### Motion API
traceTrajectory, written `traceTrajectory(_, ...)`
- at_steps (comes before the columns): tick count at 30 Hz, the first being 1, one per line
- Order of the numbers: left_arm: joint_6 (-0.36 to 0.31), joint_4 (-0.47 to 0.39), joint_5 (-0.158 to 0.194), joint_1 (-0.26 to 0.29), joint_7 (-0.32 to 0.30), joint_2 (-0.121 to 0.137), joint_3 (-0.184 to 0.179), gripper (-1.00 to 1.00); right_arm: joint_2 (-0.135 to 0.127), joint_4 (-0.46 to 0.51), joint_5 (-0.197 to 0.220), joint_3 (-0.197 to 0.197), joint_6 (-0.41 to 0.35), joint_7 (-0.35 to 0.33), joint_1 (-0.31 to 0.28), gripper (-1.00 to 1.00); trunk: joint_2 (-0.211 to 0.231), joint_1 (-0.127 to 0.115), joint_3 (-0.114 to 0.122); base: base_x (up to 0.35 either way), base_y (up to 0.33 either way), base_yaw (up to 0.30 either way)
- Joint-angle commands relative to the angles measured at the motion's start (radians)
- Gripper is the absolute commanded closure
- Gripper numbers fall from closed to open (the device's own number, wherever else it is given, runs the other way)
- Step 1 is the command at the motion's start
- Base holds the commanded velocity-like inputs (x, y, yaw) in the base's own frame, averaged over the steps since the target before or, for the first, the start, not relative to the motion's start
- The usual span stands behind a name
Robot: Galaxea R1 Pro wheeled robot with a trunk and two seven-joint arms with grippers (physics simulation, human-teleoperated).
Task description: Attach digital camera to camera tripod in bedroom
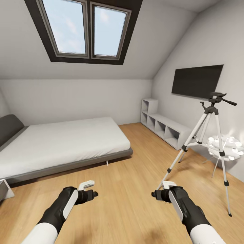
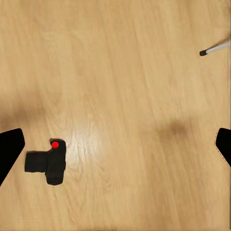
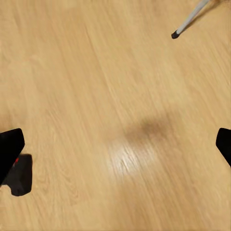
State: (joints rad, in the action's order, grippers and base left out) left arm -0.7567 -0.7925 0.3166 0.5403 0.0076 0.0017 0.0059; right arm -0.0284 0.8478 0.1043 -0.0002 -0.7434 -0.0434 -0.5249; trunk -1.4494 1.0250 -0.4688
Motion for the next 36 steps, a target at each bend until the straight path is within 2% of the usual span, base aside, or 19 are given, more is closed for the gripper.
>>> traceTrajectory(1,0.0,-0.001,0.004,0.002,0.0,-0.003,0.0,-1.0,0.0,0.013,0.008,0.0,-0.013,0.001,-0.002,-1.0,-0.001,0.0,-0.001,0.0,0.0,0.0)
traceTrajectory(5,0.02,-0.001,0.006,0.004,-0.001,-0.017,-0.013,-1.0,-0.004,0.04,0.013,-0.001,-0.036,-0.002,-0.004,-1.0,-0.001,0.0,-0.001,0.0,0.0,0.0)
traceTrajectory(9,0.035,-0.012,0.004,0.005,0.003,-0.07,-0.093,-1.0,-0.014,0.057,0.017,-0.002,-0.048,-0.005,-0.005,-1.0,-0.001,0.0,-0.001,0.0,0.0,0.0)
traceTrajectory(13,0.034,-0.022,0.005,0.006,0.005,-0.083,-0.117,-1.0,-0.016,0.059,0.018,-0.001,-0.051,-0.005,-0.006,-1.0,-0.001,0.0,-0.001,0.0,0.0,0.0)
traceTrajectory(25,0.031,-0.029,0.015,0.006,0.09,-0.1,-0.134,-1.0,-0.018,0.063,0.017,-0.002,-0.052,-0.004,-0.006,-1.0,-0.001,0.0,-0.001,0.0,0.0,0.0)
traceTrajectory(28,0.031,-0.03,0.016,0.006,0.096,-0.101,-0.134,-1.0,-0.018,0.063,0.017,-0.001,-0.051,-0.004,-0.006,-1.0,-0.001,0.0,-0.001,0.0,0.0,0.0)
traceTrajectory(36,0.03,-0.03,0.016,0.006,0.099,-0.101,-0.134,-1.0,-0.018,0.063,0.017,-0.001,-0.051,-0.004,-0.006,-1.0,-0.057,0.031,-0.026,0.0,0.0,0.0)
